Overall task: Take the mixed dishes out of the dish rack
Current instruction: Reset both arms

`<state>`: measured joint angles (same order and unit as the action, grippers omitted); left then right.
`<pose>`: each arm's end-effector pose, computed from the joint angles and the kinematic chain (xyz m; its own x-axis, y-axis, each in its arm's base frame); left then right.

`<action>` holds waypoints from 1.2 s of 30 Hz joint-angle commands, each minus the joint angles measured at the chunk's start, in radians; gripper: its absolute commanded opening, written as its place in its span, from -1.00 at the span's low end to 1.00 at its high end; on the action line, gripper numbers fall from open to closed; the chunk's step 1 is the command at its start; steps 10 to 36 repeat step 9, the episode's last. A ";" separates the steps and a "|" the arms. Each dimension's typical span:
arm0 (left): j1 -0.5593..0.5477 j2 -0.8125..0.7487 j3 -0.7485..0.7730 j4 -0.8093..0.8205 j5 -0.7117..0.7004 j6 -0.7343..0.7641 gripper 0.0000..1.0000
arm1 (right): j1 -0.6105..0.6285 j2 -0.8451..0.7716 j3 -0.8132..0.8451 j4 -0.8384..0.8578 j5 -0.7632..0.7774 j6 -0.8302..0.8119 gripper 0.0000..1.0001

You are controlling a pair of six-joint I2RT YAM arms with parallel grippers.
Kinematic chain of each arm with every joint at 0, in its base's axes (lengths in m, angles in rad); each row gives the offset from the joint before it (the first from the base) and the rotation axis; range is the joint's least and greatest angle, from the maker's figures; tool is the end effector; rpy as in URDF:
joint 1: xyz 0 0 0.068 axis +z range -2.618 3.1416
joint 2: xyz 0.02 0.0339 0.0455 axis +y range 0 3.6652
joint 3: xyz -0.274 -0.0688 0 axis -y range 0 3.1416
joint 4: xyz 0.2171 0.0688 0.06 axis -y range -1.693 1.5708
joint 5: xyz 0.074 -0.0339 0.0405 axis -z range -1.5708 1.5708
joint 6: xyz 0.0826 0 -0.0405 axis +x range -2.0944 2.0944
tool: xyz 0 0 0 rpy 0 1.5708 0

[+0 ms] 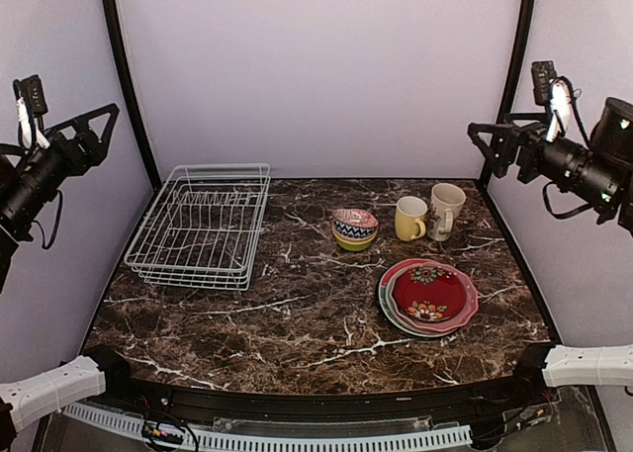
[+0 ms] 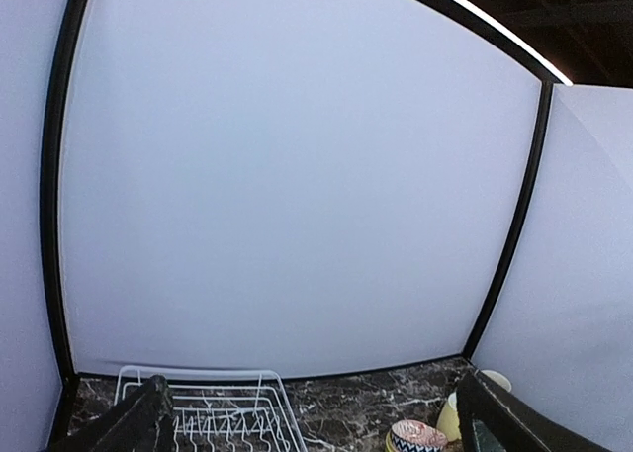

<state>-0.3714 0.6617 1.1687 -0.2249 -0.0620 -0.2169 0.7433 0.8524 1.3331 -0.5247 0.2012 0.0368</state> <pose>0.1088 -0.0369 0.4833 0.1873 -0.3035 -0.9343 0.3554 0.9076 -0.2235 0.1284 0.0956 0.4666 -0.0514 0.0018 -0.9987 -0.5145 0.8570 0.0280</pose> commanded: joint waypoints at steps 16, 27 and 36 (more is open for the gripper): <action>0.000 -0.068 -0.019 0.095 -0.093 0.064 0.98 | -0.004 -0.126 -0.099 0.160 0.120 0.000 0.97; 0.000 -0.068 -0.019 0.095 -0.093 0.064 0.98 | -0.004 -0.126 -0.099 0.160 0.120 0.000 0.97; 0.000 -0.068 -0.019 0.095 -0.093 0.064 0.98 | -0.004 -0.126 -0.099 0.160 0.120 0.000 0.97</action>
